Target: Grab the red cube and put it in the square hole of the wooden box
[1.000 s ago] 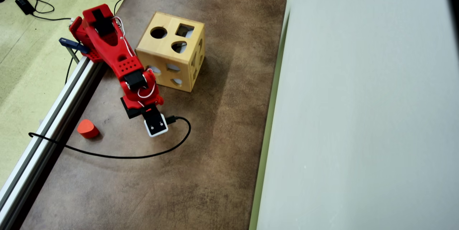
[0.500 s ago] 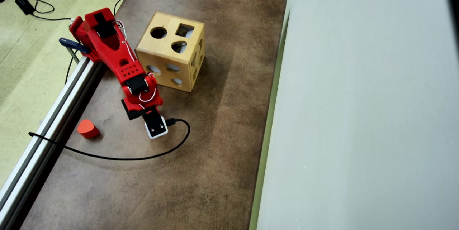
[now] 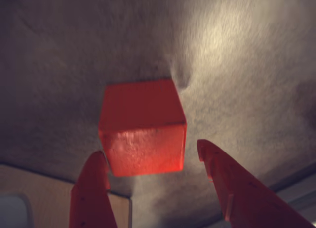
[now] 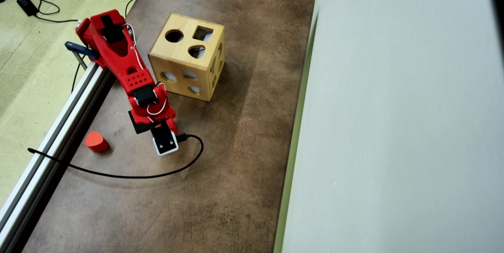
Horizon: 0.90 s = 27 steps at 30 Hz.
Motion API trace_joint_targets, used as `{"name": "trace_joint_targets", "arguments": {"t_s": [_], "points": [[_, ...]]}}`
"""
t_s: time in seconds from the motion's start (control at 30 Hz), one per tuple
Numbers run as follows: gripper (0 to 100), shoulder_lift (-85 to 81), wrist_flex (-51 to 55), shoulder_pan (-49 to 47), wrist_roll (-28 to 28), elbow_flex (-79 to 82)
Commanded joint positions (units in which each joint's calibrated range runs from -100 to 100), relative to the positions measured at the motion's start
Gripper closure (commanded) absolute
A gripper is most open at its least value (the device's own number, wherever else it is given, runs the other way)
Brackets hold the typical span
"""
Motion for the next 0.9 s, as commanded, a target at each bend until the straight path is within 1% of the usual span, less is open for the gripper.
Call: {"name": "trace_joint_targets", "arguments": {"t_s": [0.0,0.5,0.87], "points": [[71,-0.6,-3.7,-0.1,0.2,-0.4],[71,4.3,-4.0,-0.9,0.2,-1.1],[71,4.5,-4.0,-0.9,0.1,-1.1]]}}
